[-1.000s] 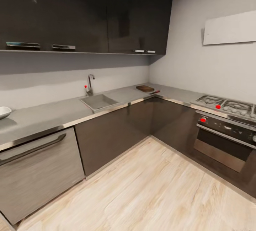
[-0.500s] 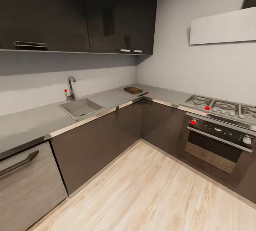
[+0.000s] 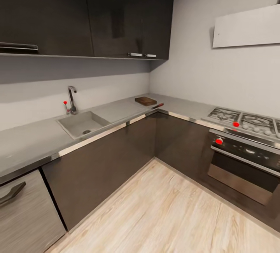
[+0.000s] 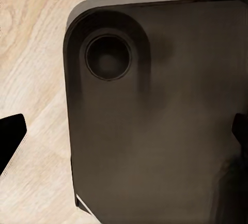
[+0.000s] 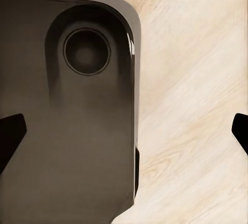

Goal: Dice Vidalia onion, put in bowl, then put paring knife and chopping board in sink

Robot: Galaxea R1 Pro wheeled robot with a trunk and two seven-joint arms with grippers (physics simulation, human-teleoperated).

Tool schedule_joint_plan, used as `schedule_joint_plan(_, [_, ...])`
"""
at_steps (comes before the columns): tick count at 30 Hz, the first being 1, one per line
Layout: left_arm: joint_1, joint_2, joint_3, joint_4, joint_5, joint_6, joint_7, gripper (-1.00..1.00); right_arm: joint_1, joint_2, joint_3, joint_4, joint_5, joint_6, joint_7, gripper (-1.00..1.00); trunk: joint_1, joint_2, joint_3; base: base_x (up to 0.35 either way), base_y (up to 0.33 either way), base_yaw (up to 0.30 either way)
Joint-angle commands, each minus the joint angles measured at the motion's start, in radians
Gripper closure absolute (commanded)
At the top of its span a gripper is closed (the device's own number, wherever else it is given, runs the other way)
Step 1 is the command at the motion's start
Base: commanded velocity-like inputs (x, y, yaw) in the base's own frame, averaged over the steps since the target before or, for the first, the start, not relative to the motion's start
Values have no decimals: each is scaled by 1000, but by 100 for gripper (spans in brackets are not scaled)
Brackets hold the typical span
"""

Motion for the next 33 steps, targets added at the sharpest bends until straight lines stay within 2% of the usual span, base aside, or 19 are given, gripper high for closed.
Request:
schedule_joint_plan(1, [1, 0, -1, -2, 0, -4, 0, -100, 0, 0, 0, -1, 0, -2, 0, -100, 1, 0, -1, 164, 0, 0])
schedule_joint_plan(4, [1, -2, -1, -2, 0, -7, 0, -100, 0, 0, 0, -1, 0, -2, 0, -100, 1, 0, -1, 90, 0, 0])
schedule_joint_plan(6, [1, -9, -1, -2, -1, -6, 0, -100, 0, 0, 0, -1, 0, -2, 0, -100, -7, 14, 6, 12, 0, 0])
schedule_joint_plan(23, [1, -8, 5, -3, 1, -2, 5, -100, 0, 1, 0, -1, 0, -2, 0, -100, -72, 133, 59, 3, 0, 0])
schedule_joint_plan(33, [1, -11, 5, -2, 1, 1, 5, -100, 0, 1, 0, -1, 0, -2, 0, -100, -111, 203, 90, 247, 0, 0])
